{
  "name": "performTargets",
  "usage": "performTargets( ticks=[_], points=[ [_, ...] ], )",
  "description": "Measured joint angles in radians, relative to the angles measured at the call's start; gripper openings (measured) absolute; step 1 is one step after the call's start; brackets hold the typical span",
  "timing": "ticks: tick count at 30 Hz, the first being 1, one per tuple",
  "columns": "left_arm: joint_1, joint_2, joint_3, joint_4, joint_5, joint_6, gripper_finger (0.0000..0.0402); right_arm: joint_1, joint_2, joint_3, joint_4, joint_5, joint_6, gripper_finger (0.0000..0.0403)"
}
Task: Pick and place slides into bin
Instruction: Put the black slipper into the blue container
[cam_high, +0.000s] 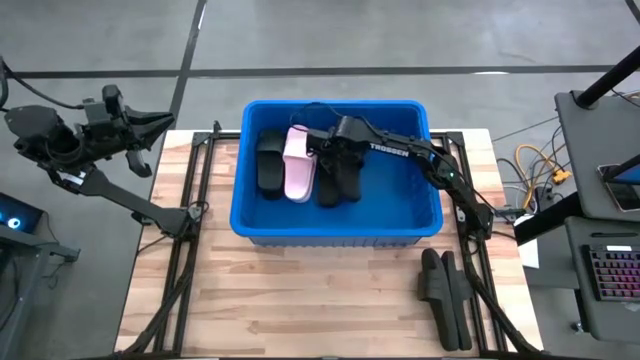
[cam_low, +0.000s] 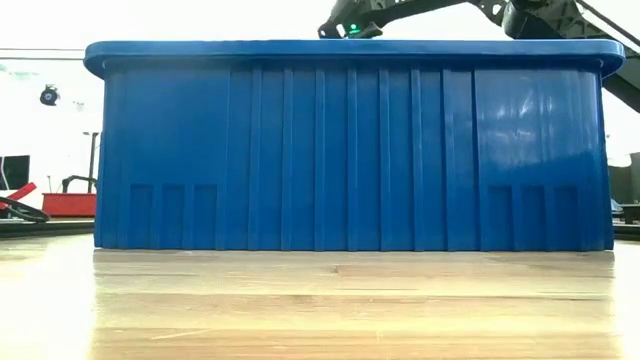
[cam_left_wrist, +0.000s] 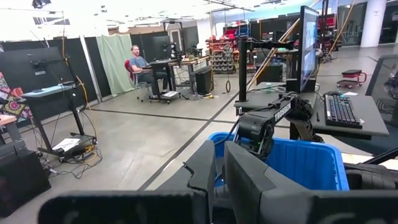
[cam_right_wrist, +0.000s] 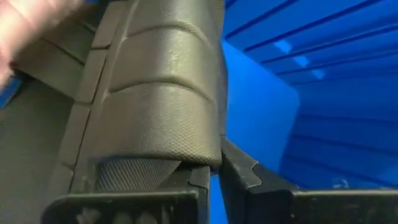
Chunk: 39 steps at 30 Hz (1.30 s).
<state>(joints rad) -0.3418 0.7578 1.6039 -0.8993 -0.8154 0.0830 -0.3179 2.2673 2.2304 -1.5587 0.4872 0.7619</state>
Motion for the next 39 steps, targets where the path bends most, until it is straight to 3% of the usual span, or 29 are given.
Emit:
performTargets(
  ticks=[17,29,33,39],
  points=[
    [0.0,-0.002,0.0,0.0,0.0,0.002,0.0022,0.007,0.0,0.06,0.011,-0.022,0.125,0.0009],
    [0.0,-0.002,0.0,0.0,0.0,0.003,0.0022,0.004,0.065,0.051,0.167,-0.005,0.166,0.0009],
    [0.0,-0.002,0.0,0.0,0.0,0.003,0.0022,0.003,0.077,0.053,0.192,-0.024,0.174,0.0022],
    [0.0,-0.002,0.0,0.0,0.0,0.003,0.0022,0.002,0.078,0.054,0.304,-0.133,0.173,0.0063]
  ],
)
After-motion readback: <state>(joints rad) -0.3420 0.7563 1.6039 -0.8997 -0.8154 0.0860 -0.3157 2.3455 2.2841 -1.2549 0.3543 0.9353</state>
